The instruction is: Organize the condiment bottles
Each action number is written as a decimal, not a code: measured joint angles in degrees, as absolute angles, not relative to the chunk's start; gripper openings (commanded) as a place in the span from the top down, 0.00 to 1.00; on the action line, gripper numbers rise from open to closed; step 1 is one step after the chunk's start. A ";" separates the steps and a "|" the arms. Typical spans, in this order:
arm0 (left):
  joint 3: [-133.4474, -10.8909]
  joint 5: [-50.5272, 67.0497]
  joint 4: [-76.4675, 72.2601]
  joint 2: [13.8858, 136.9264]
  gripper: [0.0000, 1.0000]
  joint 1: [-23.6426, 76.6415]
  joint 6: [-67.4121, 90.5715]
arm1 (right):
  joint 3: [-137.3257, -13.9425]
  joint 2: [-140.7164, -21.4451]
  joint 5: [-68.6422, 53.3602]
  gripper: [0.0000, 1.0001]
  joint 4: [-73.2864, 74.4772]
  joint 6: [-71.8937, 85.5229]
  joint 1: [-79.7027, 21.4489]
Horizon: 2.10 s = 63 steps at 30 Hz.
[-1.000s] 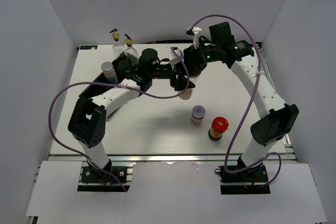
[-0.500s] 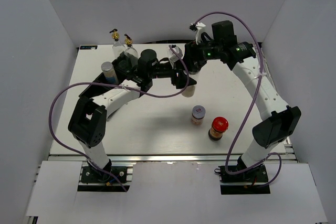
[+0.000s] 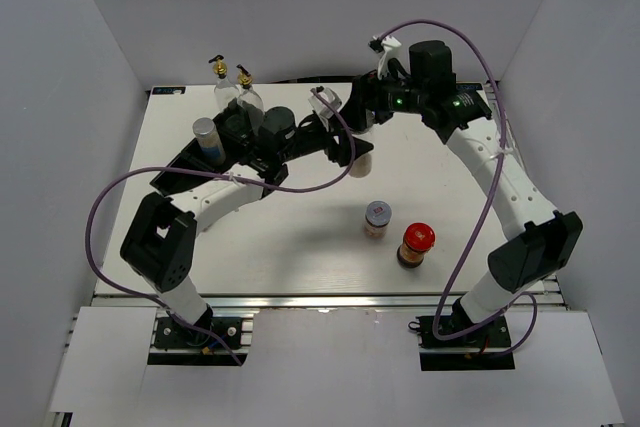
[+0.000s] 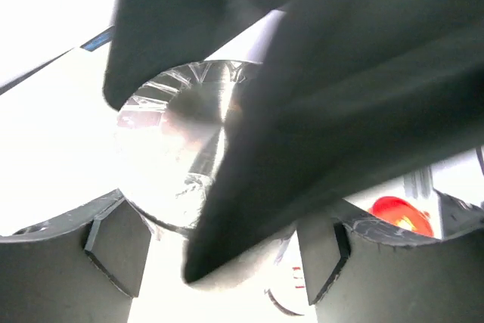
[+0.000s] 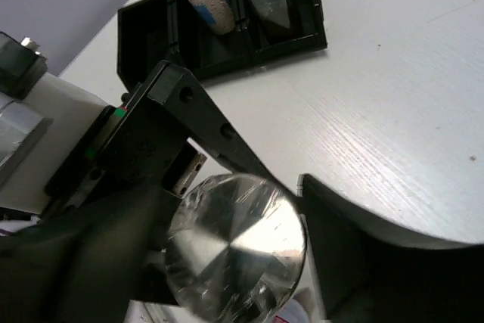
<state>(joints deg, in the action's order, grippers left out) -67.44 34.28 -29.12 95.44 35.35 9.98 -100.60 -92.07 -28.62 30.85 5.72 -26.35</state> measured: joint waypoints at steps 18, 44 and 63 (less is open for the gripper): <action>-61.19 3.44 -19.59 90.52 1.00 33.82 6.81 | -94.43 -85.25 -6.17 0.11 13.85 11.64 -23.46; -51.16 -32.60 -26.92 91.13 1.00 15.66 5.58 | -66.08 -72.18 -5.10 0.11 6.87 16.93 -6.96; -47.81 -36.29 -39.11 99.04 0.91 14.70 8.05 | -63.83 -69.71 -2.33 0.11 7.14 14.55 -5.58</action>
<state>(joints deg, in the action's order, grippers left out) -47.81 -36.29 -39.11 99.04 14.70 8.05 -63.83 -69.71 -2.33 7.14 14.55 -5.58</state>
